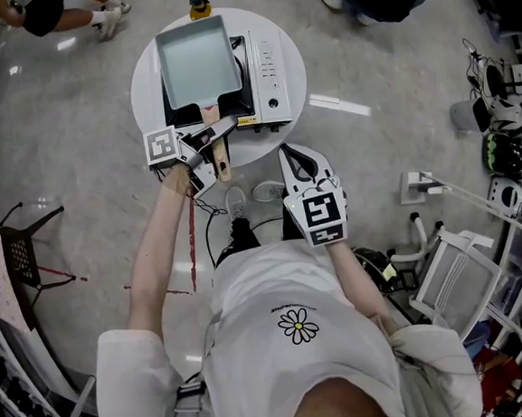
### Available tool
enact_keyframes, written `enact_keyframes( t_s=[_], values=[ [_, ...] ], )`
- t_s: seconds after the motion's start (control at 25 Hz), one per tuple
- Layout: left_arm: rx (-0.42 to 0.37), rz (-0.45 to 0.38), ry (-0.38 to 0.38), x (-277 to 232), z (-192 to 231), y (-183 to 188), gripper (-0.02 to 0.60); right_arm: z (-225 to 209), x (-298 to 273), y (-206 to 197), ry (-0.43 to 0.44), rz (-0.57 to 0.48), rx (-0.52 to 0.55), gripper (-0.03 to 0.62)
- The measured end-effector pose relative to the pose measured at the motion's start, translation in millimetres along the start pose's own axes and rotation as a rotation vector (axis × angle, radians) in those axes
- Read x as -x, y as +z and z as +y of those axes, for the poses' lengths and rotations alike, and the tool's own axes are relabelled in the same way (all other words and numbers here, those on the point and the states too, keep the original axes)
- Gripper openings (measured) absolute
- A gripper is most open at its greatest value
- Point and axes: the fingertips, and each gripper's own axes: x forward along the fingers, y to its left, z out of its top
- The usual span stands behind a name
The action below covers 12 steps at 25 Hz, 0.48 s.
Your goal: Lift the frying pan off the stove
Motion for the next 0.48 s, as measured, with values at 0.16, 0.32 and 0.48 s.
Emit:
enact_keyframes(
  t_s=[0.16,0.32,0.48],
  values=[
    [-0.044,0.008,0.029,2,0,0,0.032,1,-3,6,0.007,-0.01,0.008,0.003],
    [-0.065,-0.013,0.039,6,2,3,0.032,1,-10,6,0.023,-0.023,0.029,0.003],
    [-0.126,-0.027,0.051,13,-8,7,0.032,4,-12,16,0.041,-0.046,0.056,0.002]
  ],
)
